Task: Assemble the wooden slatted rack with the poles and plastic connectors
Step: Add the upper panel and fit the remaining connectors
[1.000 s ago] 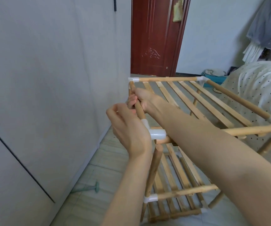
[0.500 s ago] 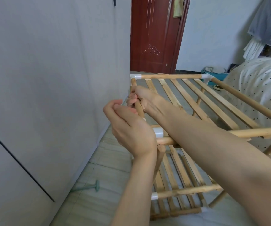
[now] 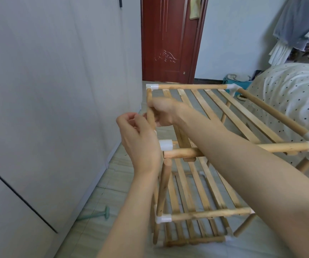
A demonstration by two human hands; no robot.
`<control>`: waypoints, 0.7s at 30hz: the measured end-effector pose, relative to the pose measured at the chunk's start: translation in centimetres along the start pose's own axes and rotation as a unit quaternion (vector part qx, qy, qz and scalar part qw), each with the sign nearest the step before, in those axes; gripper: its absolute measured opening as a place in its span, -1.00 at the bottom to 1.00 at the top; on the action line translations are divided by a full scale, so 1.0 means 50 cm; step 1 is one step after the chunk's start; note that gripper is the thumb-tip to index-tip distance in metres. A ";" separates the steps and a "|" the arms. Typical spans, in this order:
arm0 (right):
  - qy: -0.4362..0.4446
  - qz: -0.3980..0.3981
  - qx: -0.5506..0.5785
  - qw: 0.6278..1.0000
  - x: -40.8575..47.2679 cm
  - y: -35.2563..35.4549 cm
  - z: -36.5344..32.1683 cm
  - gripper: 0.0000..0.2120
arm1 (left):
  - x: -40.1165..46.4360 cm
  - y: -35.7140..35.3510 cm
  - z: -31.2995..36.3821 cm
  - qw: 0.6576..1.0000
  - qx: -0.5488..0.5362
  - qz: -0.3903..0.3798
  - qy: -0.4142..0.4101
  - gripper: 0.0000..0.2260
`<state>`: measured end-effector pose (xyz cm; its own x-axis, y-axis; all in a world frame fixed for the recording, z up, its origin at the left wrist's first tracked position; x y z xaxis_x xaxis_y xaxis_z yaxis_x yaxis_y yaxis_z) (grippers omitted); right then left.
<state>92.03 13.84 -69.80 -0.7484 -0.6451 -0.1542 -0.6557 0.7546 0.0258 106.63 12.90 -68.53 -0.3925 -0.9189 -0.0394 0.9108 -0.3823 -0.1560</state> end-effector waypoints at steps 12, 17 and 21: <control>0.288 -0.060 -0.508 0.809 -0.272 0.105 -0.015 -0.86 | -0.041 -0.012 -0.028 0.960 0.189 -0.201 0.052 -0.70; 0.319 -0.079 -0.570 0.753 -0.299 0.085 0.004 -0.72 | -0.030 -0.004 -0.028 0.970 0.151 -0.188 0.045 -0.78; 0.355 -0.021 -0.604 0.714 -0.312 0.086 0.001 -0.74 | -0.034 -0.010 -0.033 0.972 0.153 -0.177 0.009 -0.79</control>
<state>100.89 27.15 -67.35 -0.3065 -0.8857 0.3486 0.0338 0.3559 0.9339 106.61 14.80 -70.01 -0.6887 -0.7230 -0.0549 0.7120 -0.6887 0.1369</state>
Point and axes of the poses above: each hand's wrist, its own x-axis towards the middle knuckle, its own y-axis out of the back of the hand, z = x × y, the point moved 8 cm from there along x, towards the middle knuckle, and after that the axes turned 13 degrees about y, right-handed, at the moved point
